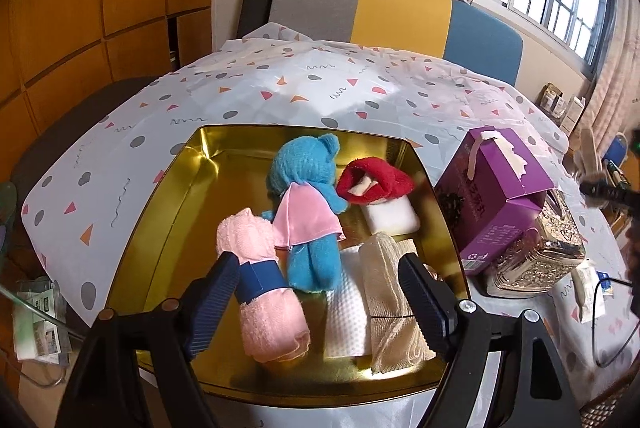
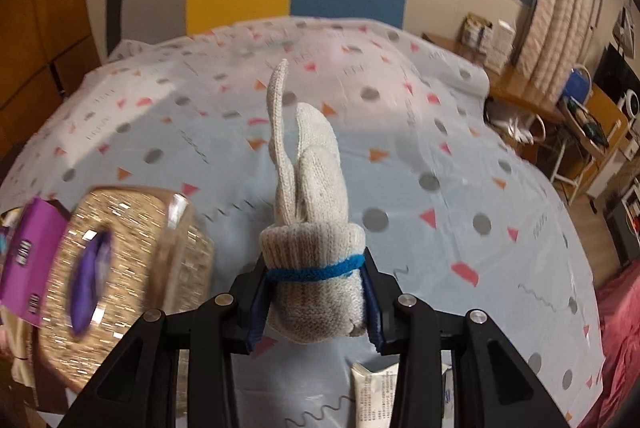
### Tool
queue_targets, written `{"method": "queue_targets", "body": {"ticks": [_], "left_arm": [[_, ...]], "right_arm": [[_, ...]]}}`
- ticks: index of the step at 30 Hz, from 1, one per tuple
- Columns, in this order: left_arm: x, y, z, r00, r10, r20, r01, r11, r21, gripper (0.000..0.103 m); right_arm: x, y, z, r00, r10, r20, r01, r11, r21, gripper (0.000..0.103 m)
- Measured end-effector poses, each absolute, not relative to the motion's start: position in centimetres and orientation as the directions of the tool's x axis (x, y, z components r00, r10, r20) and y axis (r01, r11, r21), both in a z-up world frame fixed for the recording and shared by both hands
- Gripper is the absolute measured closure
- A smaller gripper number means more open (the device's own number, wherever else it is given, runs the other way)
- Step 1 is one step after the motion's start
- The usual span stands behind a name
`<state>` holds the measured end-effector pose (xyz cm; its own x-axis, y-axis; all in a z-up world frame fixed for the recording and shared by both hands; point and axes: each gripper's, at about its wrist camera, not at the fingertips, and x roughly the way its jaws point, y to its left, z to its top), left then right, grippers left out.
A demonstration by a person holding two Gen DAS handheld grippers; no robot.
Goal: Organize soft objects
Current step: 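Lower the pink towel into the gold tray and open the left tool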
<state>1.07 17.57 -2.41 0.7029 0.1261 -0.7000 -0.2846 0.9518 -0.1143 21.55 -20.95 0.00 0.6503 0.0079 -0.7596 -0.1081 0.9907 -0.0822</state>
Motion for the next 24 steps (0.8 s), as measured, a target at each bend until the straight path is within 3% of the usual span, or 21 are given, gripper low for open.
{"method": "queue_targets", "body": {"ticks": [7,14,19,24], "left_arm": [[0.6,19.0,-2.3,0.705,0.135,-0.696,-0.312,0.94,-0.134,0.021],[-0.5,22.7,-2.0,0.698,0.197,-0.688,-0.403,0.903,-0.15,0.021],[-1.5,24.9,-2.2,0.688,0.232,-0.688,-0.455,0.876,-0.16,0.021],[-2.3,26.0,-2.6,0.678,0.247,-0.693,-0.481,0.861,-0.164,0.021]], "right_arm": [[20.1,-18.0,4.1,0.707,0.082,-0.702,-0.181,0.981,-0.067,0.064],[16.4,-11.6,9.5,0.743,0.263,-0.615,-0.361,0.932,-0.037,0.064],[13.0,-5.1,10.8,0.691,0.412,-0.594,-0.537,0.842,-0.041,0.064],[10.1,1.3,9.2,0.556,0.539,-0.633,-0.687,0.726,0.015,0.064]]}}
